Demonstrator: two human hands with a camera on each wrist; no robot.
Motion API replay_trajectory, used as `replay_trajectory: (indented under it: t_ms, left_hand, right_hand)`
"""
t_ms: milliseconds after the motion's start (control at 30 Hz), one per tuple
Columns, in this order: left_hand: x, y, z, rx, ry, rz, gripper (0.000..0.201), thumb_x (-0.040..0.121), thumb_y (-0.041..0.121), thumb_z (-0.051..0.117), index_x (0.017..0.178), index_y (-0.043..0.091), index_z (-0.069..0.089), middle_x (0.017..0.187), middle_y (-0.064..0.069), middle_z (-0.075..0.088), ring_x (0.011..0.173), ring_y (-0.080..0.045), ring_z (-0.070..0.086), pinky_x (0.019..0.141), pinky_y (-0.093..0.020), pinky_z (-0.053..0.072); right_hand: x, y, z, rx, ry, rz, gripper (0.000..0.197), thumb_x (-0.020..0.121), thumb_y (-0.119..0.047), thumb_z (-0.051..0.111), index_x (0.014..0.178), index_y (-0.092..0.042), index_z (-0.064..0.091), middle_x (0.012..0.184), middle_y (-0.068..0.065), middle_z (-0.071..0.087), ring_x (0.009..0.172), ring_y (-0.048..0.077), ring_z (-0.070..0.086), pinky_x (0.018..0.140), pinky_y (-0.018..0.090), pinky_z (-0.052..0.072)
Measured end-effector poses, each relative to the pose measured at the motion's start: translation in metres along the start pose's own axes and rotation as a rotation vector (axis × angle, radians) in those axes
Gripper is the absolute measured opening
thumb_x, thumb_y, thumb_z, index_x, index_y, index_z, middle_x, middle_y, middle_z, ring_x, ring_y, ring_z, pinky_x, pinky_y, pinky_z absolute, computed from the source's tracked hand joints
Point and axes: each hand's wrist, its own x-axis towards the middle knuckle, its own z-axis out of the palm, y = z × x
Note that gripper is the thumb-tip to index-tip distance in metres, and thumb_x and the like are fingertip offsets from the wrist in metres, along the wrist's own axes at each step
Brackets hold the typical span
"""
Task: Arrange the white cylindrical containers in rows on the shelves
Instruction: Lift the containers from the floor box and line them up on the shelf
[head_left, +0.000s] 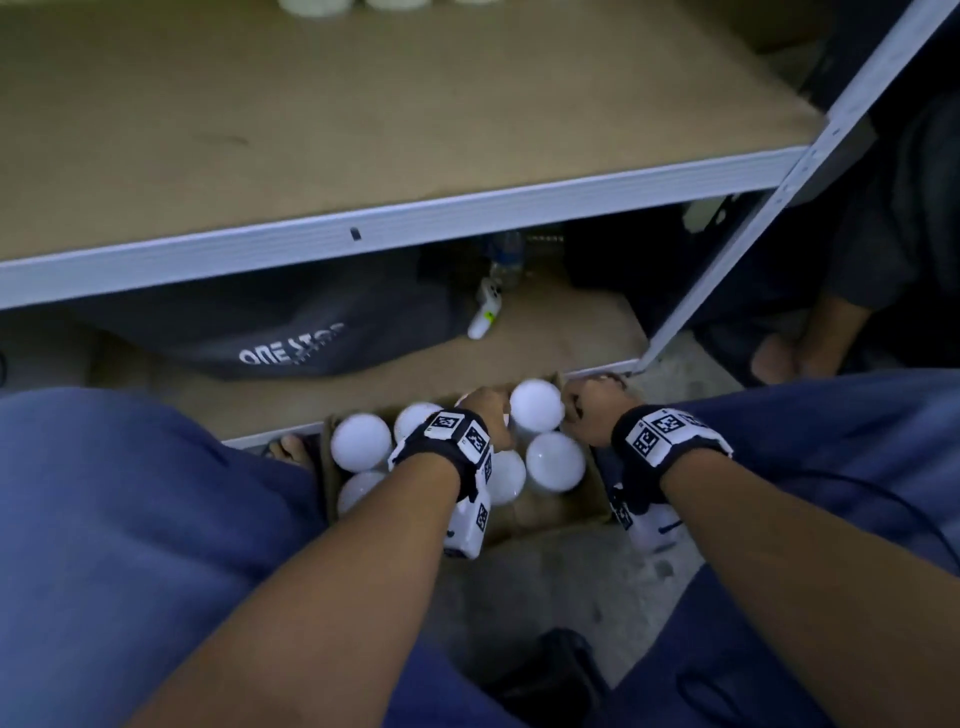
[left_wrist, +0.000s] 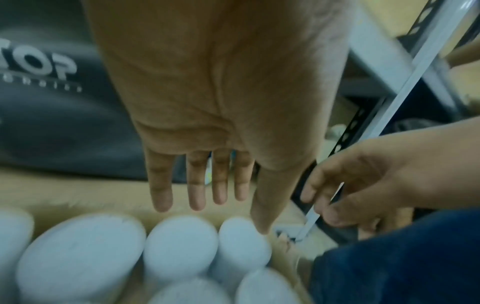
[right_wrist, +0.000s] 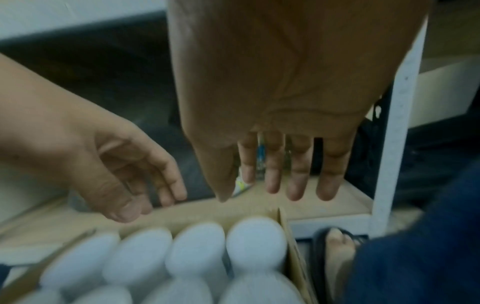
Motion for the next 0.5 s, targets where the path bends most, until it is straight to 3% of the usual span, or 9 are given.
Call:
replay_trajectory:
  t_ms: [200, 400, 500]
  left_hand:
    - [0.037, -0.022, 0.065, 0.102, -0.188, -0.136, 0.077, 0.076, 0.028, 0.075, 0.14, 0.016, 0.034, 0.142, -0.011, 0.031, 0.128, -0.041, 0.039, 0.1, -0.047, 0.043]
    - [0.044, -0.031, 0.113, 0.095, -0.014, -0.13, 0.087, 0.068, 0.039, 0.075, 0.14, 0.032, 0.028, 0.138, -0.006, 0.029, 0.121, -0.041, 0.039, 0.099, -0.051, 0.043]
    - [0.045, -0.032, 0.128, 0.116, 0.061, -0.148, 0.094, 0.066, 0.032, 0.075, 0.144, 0.038, 0.023, 0.142, -0.004, 0.028, 0.118, -0.039, 0.042, 0.094, -0.048, 0.045]
  right_hand:
    - [0.038, 0.014, 0.062, -0.019, -0.156, -0.001, 0.064, 0.078, -0.04, 0.068, 0.134, -0.023, 0.041, 0.138, 0.011, 0.044, 0.124, 0.034, 0.046, 0.101, 0.046, 0.044]
    - [0.05, 0.01, 0.099, -0.08, -0.183, -0.012, 0.081, 0.071, -0.048, 0.07, 0.14, -0.031, 0.031, 0.143, 0.006, 0.028, 0.138, 0.035, 0.026, 0.104, 0.049, 0.039]
    - [0.049, 0.01, 0.117, -0.186, -0.103, -0.034, 0.085, 0.067, -0.052, 0.07, 0.139, -0.03, 0.03, 0.141, 0.009, 0.03, 0.128, 0.038, 0.037, 0.097, 0.046, 0.04]
